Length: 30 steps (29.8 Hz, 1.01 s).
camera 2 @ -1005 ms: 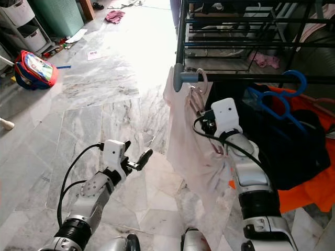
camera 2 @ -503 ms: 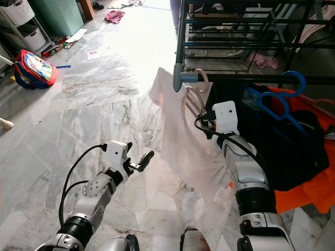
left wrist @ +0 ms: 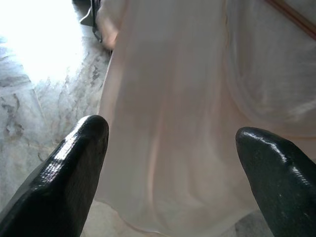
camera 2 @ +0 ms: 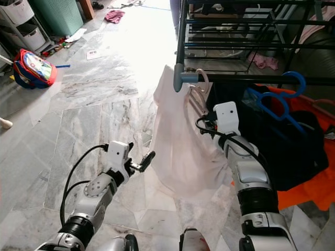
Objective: Hang hanger
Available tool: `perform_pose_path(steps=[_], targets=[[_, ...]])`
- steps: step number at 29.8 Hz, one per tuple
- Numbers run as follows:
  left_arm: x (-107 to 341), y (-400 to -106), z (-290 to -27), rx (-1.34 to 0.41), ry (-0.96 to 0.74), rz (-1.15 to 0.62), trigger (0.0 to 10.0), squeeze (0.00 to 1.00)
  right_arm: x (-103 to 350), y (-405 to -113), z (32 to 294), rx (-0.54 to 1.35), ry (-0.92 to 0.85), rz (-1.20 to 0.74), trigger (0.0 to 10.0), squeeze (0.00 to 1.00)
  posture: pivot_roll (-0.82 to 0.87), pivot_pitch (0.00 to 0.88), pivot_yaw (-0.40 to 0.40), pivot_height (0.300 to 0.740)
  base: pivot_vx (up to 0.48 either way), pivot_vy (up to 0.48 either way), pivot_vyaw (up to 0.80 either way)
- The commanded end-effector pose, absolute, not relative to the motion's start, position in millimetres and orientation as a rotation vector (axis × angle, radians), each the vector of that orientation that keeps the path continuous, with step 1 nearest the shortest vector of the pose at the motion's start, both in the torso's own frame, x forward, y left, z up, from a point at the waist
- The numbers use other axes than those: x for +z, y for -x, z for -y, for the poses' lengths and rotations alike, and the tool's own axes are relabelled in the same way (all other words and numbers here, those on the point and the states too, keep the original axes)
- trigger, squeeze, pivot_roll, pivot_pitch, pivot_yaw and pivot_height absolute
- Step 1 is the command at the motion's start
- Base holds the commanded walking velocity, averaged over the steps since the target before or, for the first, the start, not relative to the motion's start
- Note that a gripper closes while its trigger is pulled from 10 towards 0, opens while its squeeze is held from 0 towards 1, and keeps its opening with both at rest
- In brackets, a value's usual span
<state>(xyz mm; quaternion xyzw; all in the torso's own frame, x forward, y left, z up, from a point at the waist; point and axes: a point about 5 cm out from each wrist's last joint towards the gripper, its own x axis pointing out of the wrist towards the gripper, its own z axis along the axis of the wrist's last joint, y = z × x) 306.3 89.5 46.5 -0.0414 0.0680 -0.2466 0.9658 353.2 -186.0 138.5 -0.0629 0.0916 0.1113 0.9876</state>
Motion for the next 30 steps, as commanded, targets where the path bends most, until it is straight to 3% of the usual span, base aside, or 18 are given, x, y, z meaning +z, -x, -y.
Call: perform_pose_path(steps=[1,19,28,29,30], targets=[[41,-303,-90,-0.499,0.074,-0.163,10.0,0.0,137,-352,189,0.219,0.128,-0.193,0.0,0.0,-0.24,0.2,0.035,0.74,0.0,0.0,0.0],[42,-306,-91,-0.468,0.067,-0.16,10.0,0.0,155,-336,182,0.204,0.16,-0.077,0.0,0.0,-0.25,0.205,0.038,0.74,0.0,0.0,0.0],[47,-308,-92,-0.438,0.076,-0.13,10.0,0.0,157,-290,189,0.103,0.169,0.04,0.0,0.0,-0.26,0.218,0.036,0.74,0.0,0.0,0.0],[47,-308,-92,-0.438,0.076,-0.13,10.0,0.0,157,-288,190,0.099,0.17,0.04,0.7,0.0,-0.26,0.218,0.036,0.74,0.0,0.0,0.0],[47,-308,-92,-0.439,0.076,-0.131,10.0,0.0,154,-282,192,0.074,0.177,0.038,2.6,0.0,-0.27,0.221,0.038,0.74,0.0,0.0,0.0]])
